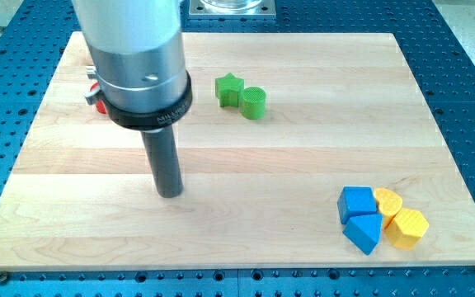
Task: Slide the green blocks towards the blue blocks
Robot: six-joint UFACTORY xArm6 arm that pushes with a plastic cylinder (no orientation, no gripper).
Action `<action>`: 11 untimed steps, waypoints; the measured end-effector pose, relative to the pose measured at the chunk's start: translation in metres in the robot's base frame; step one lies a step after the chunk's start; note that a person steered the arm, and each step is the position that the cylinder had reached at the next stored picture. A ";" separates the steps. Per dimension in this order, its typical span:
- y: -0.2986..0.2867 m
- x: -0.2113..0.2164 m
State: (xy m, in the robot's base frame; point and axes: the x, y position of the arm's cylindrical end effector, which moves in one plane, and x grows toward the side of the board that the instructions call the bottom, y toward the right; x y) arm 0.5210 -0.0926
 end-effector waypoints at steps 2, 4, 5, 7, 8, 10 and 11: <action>0.142 -0.117; 0.153 -0.197; 0.112 -0.207; 0.180 -0.119; 0.227 -0.035; 0.129 -0.046; 0.171 -0.060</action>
State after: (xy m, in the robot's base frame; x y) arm 0.4610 0.0783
